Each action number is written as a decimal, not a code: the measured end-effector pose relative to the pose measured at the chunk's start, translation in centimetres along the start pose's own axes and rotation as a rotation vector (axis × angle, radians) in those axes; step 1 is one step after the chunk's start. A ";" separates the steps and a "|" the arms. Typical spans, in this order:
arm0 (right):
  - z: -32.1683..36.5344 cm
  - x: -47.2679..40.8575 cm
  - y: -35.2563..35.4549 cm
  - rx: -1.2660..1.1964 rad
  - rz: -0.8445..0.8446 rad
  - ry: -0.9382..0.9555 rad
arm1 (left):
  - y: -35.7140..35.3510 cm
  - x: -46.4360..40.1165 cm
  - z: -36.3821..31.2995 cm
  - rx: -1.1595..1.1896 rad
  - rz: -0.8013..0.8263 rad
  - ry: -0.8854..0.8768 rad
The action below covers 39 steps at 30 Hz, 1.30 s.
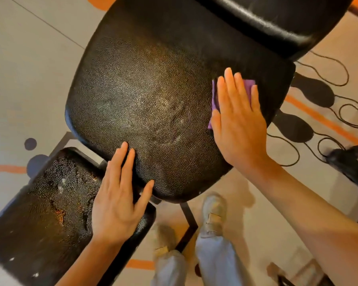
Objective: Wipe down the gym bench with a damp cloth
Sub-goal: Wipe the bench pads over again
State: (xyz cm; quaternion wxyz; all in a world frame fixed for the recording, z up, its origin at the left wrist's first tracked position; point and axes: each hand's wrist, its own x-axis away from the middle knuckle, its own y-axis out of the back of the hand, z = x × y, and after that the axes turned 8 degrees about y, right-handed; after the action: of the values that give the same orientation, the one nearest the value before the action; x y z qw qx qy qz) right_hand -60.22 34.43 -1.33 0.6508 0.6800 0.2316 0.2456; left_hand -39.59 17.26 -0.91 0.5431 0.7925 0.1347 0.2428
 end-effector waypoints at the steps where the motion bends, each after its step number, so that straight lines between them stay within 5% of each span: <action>1: -0.1 0.0 0.0 -0.010 0.000 -0.002 | 0.0 0.0 0.0 0.000 -0.003 -0.005; 7: 5.2 2.4 -0.1 -0.149 -0.076 -0.244 | -0.1 0.0 0.2 0.030 -0.003 -0.015; 13: 10.0 9.6 -1.4 -0.188 -0.003 0.111 | 0.1 -0.1 0.6 0.062 0.033 -0.098; 19: 5.3 2.6 -0.5 -0.152 -0.161 -0.473 | 0.5 -2.8 -0.4 0.067 0.121 -0.355; 23: 13.9 8.3 -1.8 -0.217 -0.130 -0.274 | 0.2 -4.9 -1.1 0.122 0.179 -0.436; 26: 12.9 8.4 -2.3 -0.226 -0.144 -0.214 | 0.1 -5.2 -0.6 0.082 0.170 -0.500; 34: 18.0 11.8 -3.5 -0.374 -0.231 -0.464 | 0.4 -5.5 -1.1 -0.034 0.151 -0.583; 39: 14.8 8.5 -4.0 -0.689 -0.571 -0.701 | -0.8 -6.8 -4.4 -0.027 0.184 -0.713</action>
State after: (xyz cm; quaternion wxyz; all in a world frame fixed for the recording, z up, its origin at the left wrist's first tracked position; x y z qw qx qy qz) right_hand -44.29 28.59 -5.48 0.9136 0.3797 0.0830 -0.1193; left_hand -47.64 17.85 -1.94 0.5423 0.8287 -0.1381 0.0011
